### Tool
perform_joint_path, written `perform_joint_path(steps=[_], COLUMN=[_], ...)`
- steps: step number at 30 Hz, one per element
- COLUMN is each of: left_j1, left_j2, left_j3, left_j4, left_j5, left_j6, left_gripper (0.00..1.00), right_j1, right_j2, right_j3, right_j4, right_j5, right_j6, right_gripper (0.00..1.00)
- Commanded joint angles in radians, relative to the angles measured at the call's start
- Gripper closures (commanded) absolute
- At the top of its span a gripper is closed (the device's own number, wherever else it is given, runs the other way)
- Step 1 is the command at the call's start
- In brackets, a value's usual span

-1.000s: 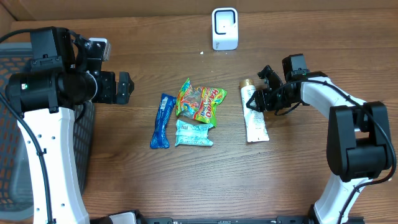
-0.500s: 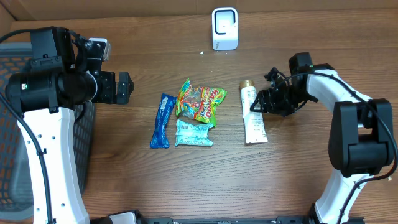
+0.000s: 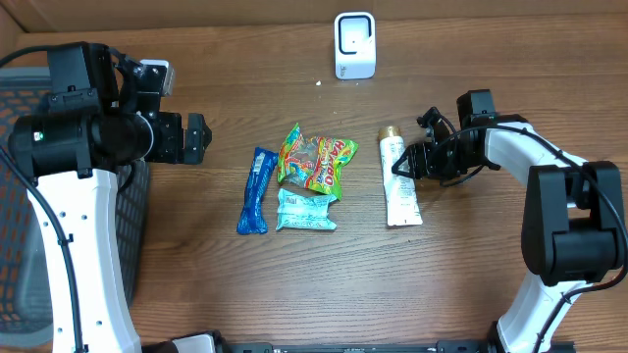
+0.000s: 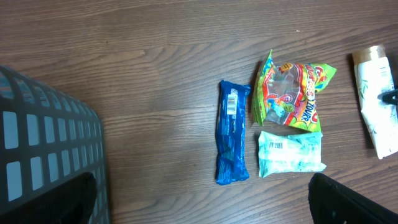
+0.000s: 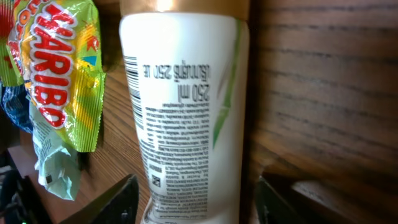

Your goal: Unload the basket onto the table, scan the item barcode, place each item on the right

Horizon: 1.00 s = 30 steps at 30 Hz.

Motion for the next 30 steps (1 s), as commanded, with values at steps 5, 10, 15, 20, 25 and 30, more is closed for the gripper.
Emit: perform_joint_path(steps=[5,10,15,20,25,30], left_j1=[0.000,0.000,0.000,0.000,0.000,0.000], left_j2=[-0.001,-0.001,0.000,0.000,-0.001,0.000], left_j3=[0.006,0.006,0.006,0.006,0.006,0.006], left_j4=[0.001,0.001,0.001,0.001,0.001,0.001], left_j5=[0.008,0.008,0.008,0.008,0.008,0.008], left_j6=[0.004,0.004,0.004,0.004,0.004,0.004], left_gripper=[0.00,0.00,0.00,0.00,0.00,0.00], right_j1=[0.016,0.017,0.016,0.017,0.024,0.080], right_j2=[0.060,0.060,0.060,0.043,-0.034,-0.096], right_j3=[-0.072,-0.078,-0.076,-0.010,0.116,0.355], right_j4=[-0.055,-0.045,-0.008,-0.055,-0.156,-0.351], right_j5=[0.101,0.093,0.093,0.080,0.167,0.357], right_j6=[0.045,0.049,0.137,0.183,0.184,0.183], right_gripper=[0.47,0.67,0.96,0.96,0.96,0.96])
